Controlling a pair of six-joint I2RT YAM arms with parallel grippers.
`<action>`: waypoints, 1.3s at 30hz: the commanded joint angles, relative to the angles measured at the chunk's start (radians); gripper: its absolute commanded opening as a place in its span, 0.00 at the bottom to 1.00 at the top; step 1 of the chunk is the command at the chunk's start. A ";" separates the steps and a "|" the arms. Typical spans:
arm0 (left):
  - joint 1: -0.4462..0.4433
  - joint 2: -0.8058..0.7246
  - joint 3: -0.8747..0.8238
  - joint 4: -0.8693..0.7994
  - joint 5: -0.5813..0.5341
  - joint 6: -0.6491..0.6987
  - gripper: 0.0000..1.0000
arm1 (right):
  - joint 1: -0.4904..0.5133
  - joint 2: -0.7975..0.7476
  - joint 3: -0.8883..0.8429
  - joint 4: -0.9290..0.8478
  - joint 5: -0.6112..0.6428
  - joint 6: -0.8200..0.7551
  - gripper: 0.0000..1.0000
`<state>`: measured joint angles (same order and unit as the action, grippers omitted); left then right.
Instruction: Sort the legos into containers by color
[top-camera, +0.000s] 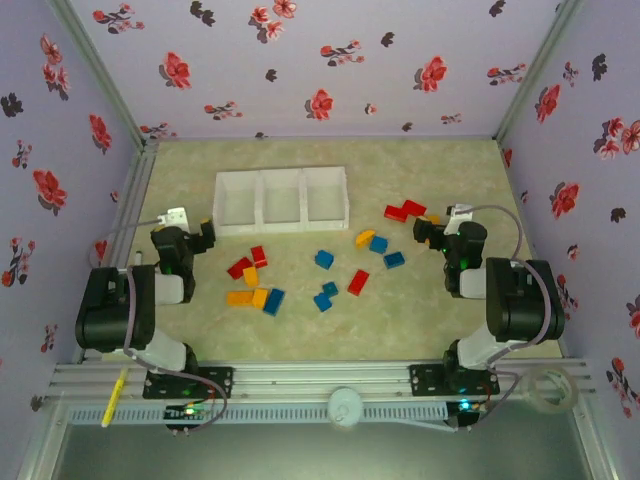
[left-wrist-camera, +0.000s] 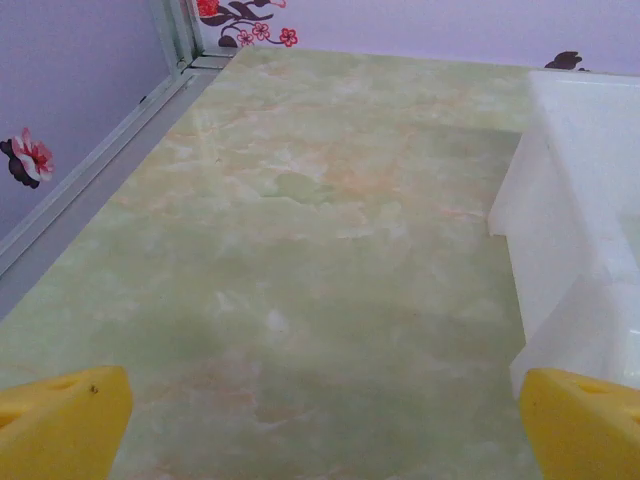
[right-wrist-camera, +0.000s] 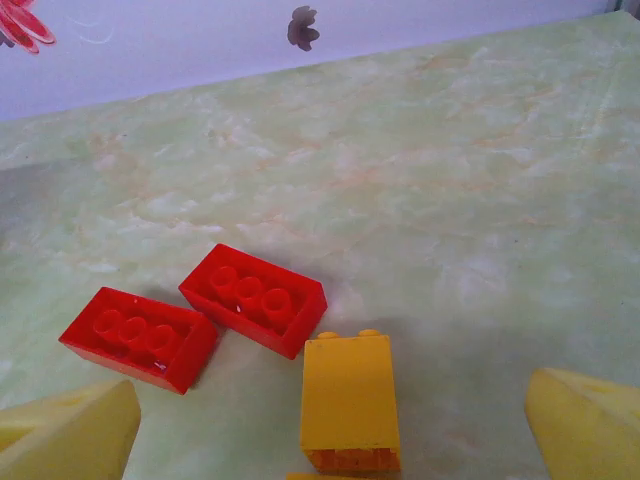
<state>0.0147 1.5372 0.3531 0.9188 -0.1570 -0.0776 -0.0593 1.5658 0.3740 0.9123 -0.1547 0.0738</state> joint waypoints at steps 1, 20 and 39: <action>-0.006 0.007 0.019 0.009 -0.018 0.018 1.00 | -0.005 0.008 0.002 0.031 -0.011 -0.009 0.99; -0.007 0.007 0.019 0.009 -0.018 0.016 1.00 | -0.005 0.008 0.002 0.030 -0.011 -0.009 0.99; -0.007 -0.013 0.008 0.015 -0.066 -0.004 1.00 | -0.005 -0.065 0.025 -0.078 0.061 0.020 0.99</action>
<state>0.0147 1.5368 0.3531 0.9188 -0.1692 -0.0784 -0.0593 1.5555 0.3752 0.8898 -0.1413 0.0757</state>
